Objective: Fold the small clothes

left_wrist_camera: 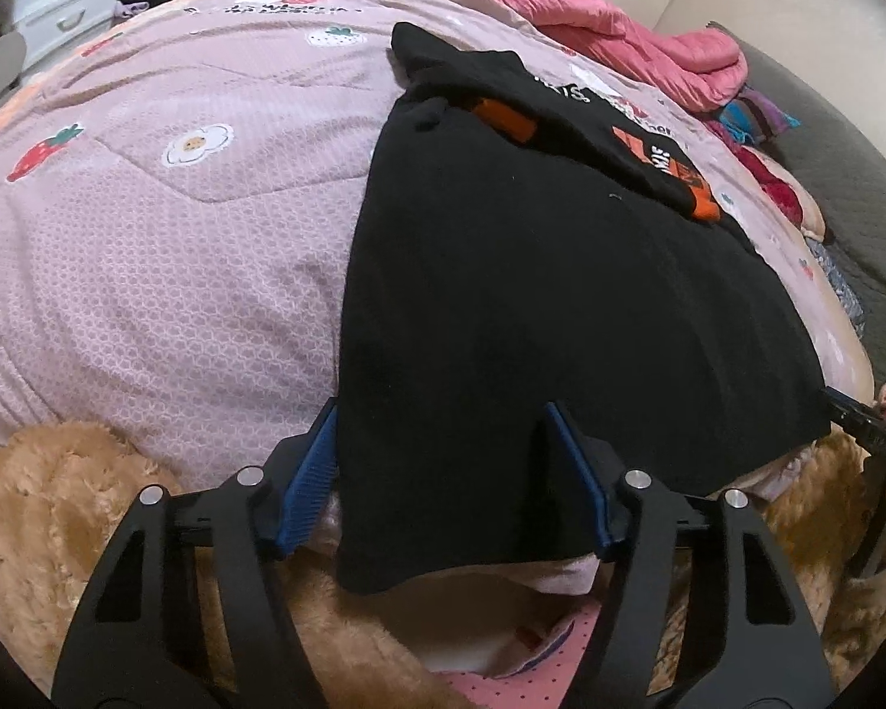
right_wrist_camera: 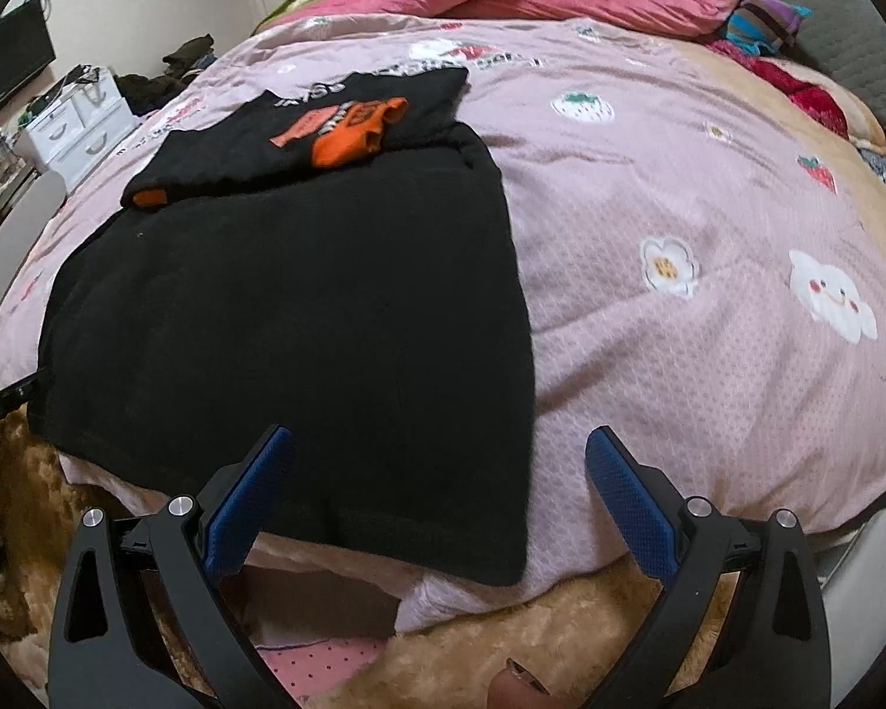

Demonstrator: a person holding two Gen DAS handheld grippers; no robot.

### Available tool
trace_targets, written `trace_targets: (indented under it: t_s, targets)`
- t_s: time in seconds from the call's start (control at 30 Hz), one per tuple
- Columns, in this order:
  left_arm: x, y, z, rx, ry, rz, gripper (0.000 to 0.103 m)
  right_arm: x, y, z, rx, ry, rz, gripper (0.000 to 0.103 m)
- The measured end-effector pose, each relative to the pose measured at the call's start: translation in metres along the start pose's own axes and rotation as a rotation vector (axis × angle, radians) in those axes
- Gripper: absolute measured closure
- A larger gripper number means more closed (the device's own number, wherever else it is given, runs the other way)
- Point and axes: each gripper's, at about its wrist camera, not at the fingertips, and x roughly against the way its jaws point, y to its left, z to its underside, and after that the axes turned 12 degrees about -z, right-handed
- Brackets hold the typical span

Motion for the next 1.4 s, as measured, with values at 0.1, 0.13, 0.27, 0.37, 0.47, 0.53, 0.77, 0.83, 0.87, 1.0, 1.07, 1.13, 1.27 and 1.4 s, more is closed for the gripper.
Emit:
trace_targets:
  t_s: [0.1, 0.13, 0.27, 0.37, 0.47, 0.53, 0.77, 0.83, 0.87, 1.0, 1.07, 1.13, 1.27, 1.4]
  targets:
    - [-0.001, 0.003, 0.0, 0.011, 0.006, 0.013, 0.043, -0.001, -0.006, 0.004, -0.014, 0.014, -0.044, 0.007]
    - [-0.001, 0.004, 0.0, 0.015, 0.009, 0.017, 0.043, -0.001, -0.006, 0.005, -0.017, 0.019, -0.057, 0.013]
    - [0.0, 0.007, 0.001, 0.024, 0.013, 0.023, 0.043, 0.002, -0.005, 0.011, 0.006, 0.022, -0.055, 0.07]
    - [0.0, 0.007, 0.003, 0.021, 0.019, 0.021, 0.043, 0.01, -0.002, 0.014, 0.039, -0.004, -0.044, 0.092]
    - [0.0, 0.009, 0.005, 0.026, 0.025, 0.023, 0.043, 0.032, 0.005, 0.01, 0.072, -0.085, -0.091, 0.095]
    - [0.001, 0.01, 0.005, 0.028, 0.027, 0.018, 0.043, 0.047, 0.006, 0.004, 0.072, -0.148, -0.142, 0.095]
    - [0.0, 0.007, 0.005, 0.009, 0.025, 0.001, 0.054, 0.07, 0.006, -0.022, 0.064, -0.29, -0.199, 0.095]
    - [0.001, 0.012, 0.004, 0.034, 0.023, 0.001, 0.07, 0.07, 0.006, -0.027, 0.06, -0.308, -0.207, 0.095]
    - [0.002, 0.015, 0.004, 0.047, 0.022, 0.009, 0.079, 0.07, 0.004, -0.029, 0.054, -0.318, -0.214, 0.095]
    - [0.011, 0.024, 0.0, 0.087, -0.013, 0.061, 0.101, 0.076, 0.006, -0.032, 0.056, -0.368, -0.217, 0.095]
    - [0.021, 0.026, -0.005, 0.098, -0.051, 0.093, 0.101, 0.078, 0.006, -0.033, 0.061, -0.385, -0.204, 0.095]
    - [0.03, 0.025, -0.012, 0.089, -0.089, 0.096, 0.101, 0.078, 0.005, -0.034, 0.055, -0.395, -0.198, 0.095]
    - [0.045, 0.028, -0.029, 0.092, -0.146, 0.107, 0.101, 0.078, -0.002, -0.038, 0.022, -0.419, -0.201, 0.095]
    - [0.053, 0.025, -0.043, 0.087, -0.188, 0.097, 0.101, 0.082, -0.005, -0.042, 0.008, -0.446, -0.196, 0.095]
